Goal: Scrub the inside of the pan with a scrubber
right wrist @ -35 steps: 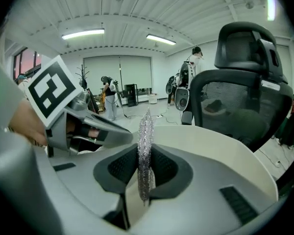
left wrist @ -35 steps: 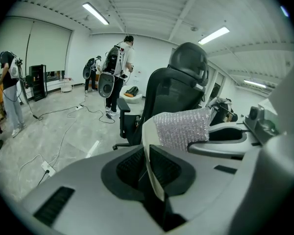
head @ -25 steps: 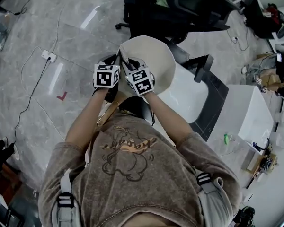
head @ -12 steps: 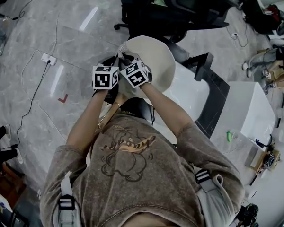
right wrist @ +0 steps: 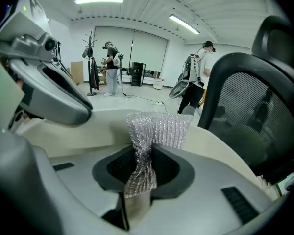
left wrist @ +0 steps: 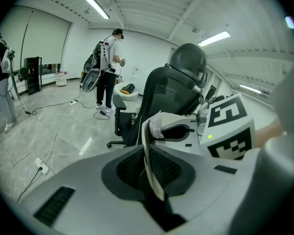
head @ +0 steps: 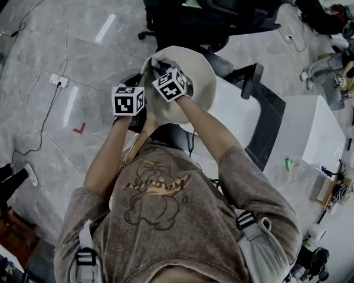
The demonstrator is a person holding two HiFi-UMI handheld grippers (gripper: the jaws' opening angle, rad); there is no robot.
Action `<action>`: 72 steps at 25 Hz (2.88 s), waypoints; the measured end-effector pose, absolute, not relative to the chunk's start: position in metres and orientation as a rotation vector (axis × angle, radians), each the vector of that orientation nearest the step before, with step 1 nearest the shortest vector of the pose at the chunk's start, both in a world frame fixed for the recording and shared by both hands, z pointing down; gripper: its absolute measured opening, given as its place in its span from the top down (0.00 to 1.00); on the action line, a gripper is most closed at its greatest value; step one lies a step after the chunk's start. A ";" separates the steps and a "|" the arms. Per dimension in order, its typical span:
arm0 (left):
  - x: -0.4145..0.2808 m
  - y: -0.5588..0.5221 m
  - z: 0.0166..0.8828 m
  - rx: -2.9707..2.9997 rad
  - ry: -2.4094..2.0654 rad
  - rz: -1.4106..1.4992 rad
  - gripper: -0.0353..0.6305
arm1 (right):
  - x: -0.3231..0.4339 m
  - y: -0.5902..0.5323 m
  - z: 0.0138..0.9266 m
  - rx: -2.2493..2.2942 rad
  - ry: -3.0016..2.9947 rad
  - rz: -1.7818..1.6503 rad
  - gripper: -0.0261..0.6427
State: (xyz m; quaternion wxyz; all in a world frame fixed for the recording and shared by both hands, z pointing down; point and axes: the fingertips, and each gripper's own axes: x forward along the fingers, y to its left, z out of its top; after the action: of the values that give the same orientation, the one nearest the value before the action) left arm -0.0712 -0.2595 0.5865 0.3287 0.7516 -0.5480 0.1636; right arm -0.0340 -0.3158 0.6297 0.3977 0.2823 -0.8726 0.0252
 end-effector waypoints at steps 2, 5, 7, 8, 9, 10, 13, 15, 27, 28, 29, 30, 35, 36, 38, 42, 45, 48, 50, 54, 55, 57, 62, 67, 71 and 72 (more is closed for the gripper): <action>-0.072 -0.260 0.586 1.967 -1.427 0.424 0.88 | -0.026 -0.324 0.631 0.736 -2.183 0.046 0.81; -0.070 -0.261 0.587 1.974 -1.418 0.435 0.88 | -0.008 -0.338 0.631 0.779 -2.137 0.043 0.81; -0.070 -0.261 0.587 1.973 -1.421 0.438 0.88 | 0.002 -0.344 0.629 0.790 -2.113 0.042 0.81; -0.070 -0.262 0.586 1.971 -1.426 0.436 0.88 | 0.006 -0.345 0.628 0.786 -2.102 0.034 0.81; -0.070 -0.262 0.586 1.970 -1.435 0.439 0.88 | 0.010 -0.346 0.628 0.777 -2.088 0.017 0.81; -0.070 -0.262 0.586 1.971 -1.446 0.447 0.88 | 0.013 -0.346 0.628 0.767 -2.072 -0.008 0.81; -0.070 -0.262 0.587 1.975 -1.463 0.468 0.88 | 0.029 -0.349 0.626 0.761 -2.021 -0.073 0.82; -0.070 -0.263 0.587 1.977 -1.466 0.473 0.88 | 0.039 -0.350 0.624 0.763 -1.991 -0.088 0.82; -0.070 -0.260 0.586 1.983 -1.488 0.526 0.88 | 0.088 -0.335 0.619 0.671 -1.852 -0.151 0.82; -0.070 -0.260 0.586 1.982 -1.493 0.531 0.88 | 0.094 -0.331 0.622 0.650 -1.831 -0.152 0.82; -0.070 -0.260 0.586 1.982 -1.500 0.534 0.88 | 0.100 -0.326 0.624 0.631 -1.810 -0.154 0.82; -0.070 -0.260 0.585 1.981 -1.507 0.536 0.88 | 0.107 -0.322 0.626 0.616 -1.790 -0.160 0.82; -0.071 -0.260 0.585 1.967 -1.531 0.540 0.88 | 0.133 -0.305 0.629 0.527 -1.712 -0.209 0.82; -0.071 -0.260 0.585 1.966 -1.534 0.542 0.88 | 0.137 -0.301 0.628 0.505 -1.701 -0.206 0.82; -0.071 -0.260 0.584 1.964 -1.537 0.547 0.88 | 0.144 -0.293 0.628 0.459 -1.679 -0.199 0.82; -0.070 -0.260 0.585 1.960 -1.545 0.551 0.88 | 0.151 -0.276 0.631 0.357 -1.627 -0.197 0.83; -0.069 -0.260 0.586 1.958 -1.546 0.554 0.88 | 0.154 -0.259 0.632 0.254 -1.594 -0.124 0.83; -0.069 -0.259 0.585 1.951 -1.547 0.554 0.88 | 0.154 -0.234 0.634 0.131 -1.567 -0.034 0.83; -0.069 -0.259 0.585 1.947 -1.548 0.549 0.88 | 0.159 -0.219 0.633 0.086 -1.534 0.028 0.83; -0.067 -0.261 0.585 1.948 -1.547 0.555 0.88 | 0.164 -0.196 0.632 0.038 -1.506 0.130 0.83; -0.067 -0.261 0.585 1.949 -1.549 0.557 0.88 | 0.158 -0.189 0.634 0.011 -1.534 0.157 0.83; -0.066 -0.262 0.585 1.947 -1.556 0.562 0.88 | 0.150 -0.177 0.633 -0.035 -1.557 0.204 0.83; -0.064 -0.262 0.588 1.931 -1.565 0.567 0.88 | 0.144 -0.156 0.632 -0.105 -1.541 0.263 0.83; -0.063 -0.262 0.590 1.912 -1.568 0.556 0.89 | 0.122 -0.141 0.634 -0.132 -1.600 0.339 0.83; -0.061 -0.264 0.593 1.916 -1.558 0.548 0.89 | 0.099 -0.131 0.636 -0.159 -1.651 0.389 0.83; -0.061 -0.264 0.594 1.917 -1.553 0.543 0.89 | 0.093 -0.129 0.636 -0.164 -1.664 0.394 0.83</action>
State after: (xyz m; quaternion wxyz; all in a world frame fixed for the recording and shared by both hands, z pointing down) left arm -0.0606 -0.2644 0.5940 0.3027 0.7233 -0.5860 0.2047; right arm 0.0932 -0.1288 0.6363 0.6533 -0.0723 -0.7333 0.1738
